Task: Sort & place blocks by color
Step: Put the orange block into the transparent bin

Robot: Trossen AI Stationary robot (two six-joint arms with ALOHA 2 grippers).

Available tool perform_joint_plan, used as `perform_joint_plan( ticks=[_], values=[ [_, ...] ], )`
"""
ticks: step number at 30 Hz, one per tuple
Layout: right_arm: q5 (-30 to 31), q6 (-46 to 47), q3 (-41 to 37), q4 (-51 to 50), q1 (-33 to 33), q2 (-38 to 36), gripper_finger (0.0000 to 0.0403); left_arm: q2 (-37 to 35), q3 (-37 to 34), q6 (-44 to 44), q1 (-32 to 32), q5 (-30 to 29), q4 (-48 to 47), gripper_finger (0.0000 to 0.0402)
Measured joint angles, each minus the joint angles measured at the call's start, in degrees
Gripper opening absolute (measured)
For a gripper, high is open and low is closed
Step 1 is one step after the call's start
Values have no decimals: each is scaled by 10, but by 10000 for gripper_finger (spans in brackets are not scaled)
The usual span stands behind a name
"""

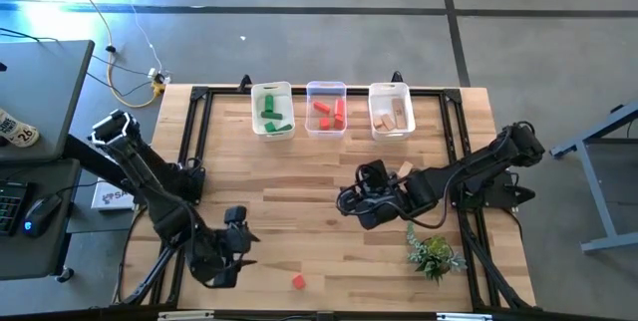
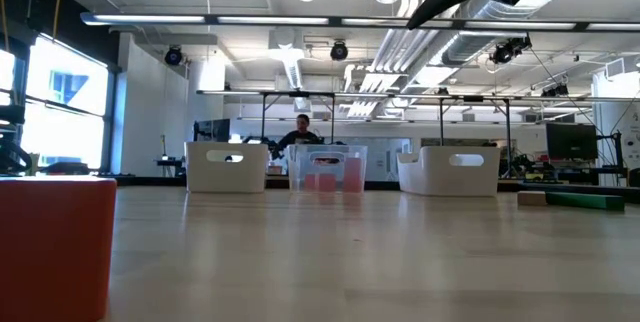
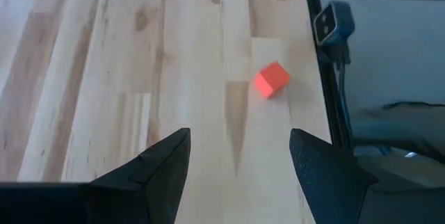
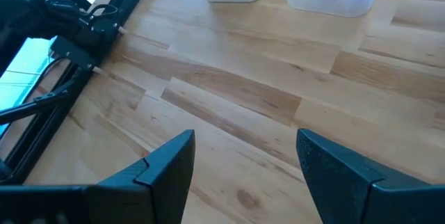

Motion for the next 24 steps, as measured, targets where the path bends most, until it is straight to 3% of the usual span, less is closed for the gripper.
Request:
perform_joint_plan(
  ticks=[10, 17, 24],
  values=[
    [-10, 1, 0, 2, 8, 27, 239, 74, 0, -46, -43, -55, 60, 235],
    [-9, 1, 0, 16, 12, 42, 239, 148, 0, -11, -44, -61, 140, 235],
    [-32, -42, 0, 82, 12, 45, 239, 179, 0, 23, -43, -61, 151, 235]
  ],
)
